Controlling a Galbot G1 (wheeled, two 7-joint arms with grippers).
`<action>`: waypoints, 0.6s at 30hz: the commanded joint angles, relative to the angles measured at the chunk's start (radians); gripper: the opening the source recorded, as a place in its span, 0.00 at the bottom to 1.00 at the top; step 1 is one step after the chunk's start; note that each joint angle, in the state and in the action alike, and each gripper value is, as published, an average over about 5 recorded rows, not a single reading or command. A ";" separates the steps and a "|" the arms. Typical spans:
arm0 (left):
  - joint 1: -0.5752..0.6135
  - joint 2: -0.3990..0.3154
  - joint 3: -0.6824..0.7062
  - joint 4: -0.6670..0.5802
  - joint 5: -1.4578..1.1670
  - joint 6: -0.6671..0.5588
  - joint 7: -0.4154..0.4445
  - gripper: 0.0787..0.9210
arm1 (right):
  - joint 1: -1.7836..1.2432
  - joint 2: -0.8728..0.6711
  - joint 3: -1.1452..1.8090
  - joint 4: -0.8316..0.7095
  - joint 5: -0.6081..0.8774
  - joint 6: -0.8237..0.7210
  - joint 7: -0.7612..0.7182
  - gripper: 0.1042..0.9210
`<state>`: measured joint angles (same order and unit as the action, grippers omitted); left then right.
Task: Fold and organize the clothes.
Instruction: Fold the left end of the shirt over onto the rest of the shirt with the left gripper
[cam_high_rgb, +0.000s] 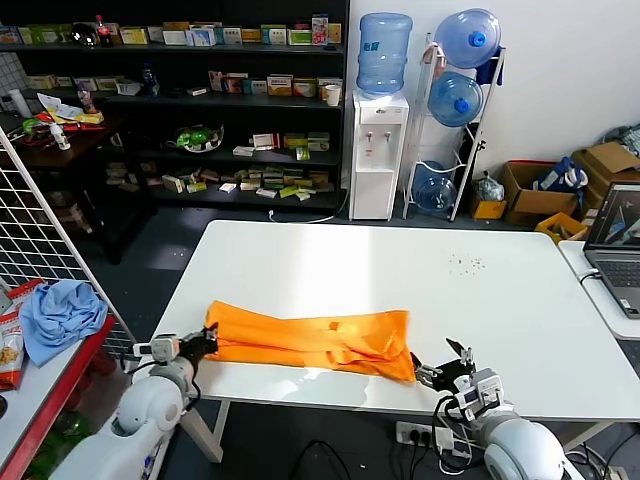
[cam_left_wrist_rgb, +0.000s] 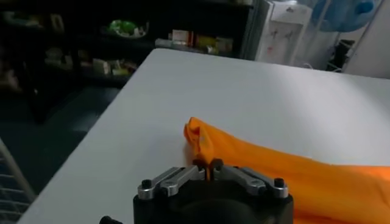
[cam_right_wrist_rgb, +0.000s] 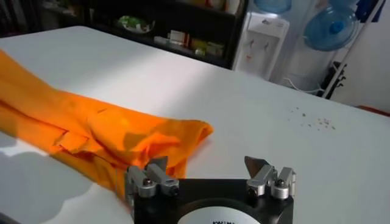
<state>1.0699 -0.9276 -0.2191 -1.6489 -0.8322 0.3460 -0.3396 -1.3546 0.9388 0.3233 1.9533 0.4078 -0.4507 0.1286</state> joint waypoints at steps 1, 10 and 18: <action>-0.034 0.173 -0.114 0.074 0.009 -0.024 -0.008 0.06 | 0.006 0.015 0.001 -0.017 -0.032 0.066 0.027 0.88; 0.024 0.063 -0.039 -0.193 0.030 -0.013 -0.066 0.06 | 0.030 0.048 0.000 -0.054 -0.064 0.149 0.079 0.88; 0.031 -0.091 0.122 -0.285 0.032 0.021 -0.110 0.06 | 0.027 0.064 0.008 -0.071 -0.073 0.166 0.081 0.88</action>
<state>1.0906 -0.8824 -0.2398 -1.7799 -0.8096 0.3481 -0.4047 -1.3326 0.9899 0.3296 1.8976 0.3499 -0.3244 0.1935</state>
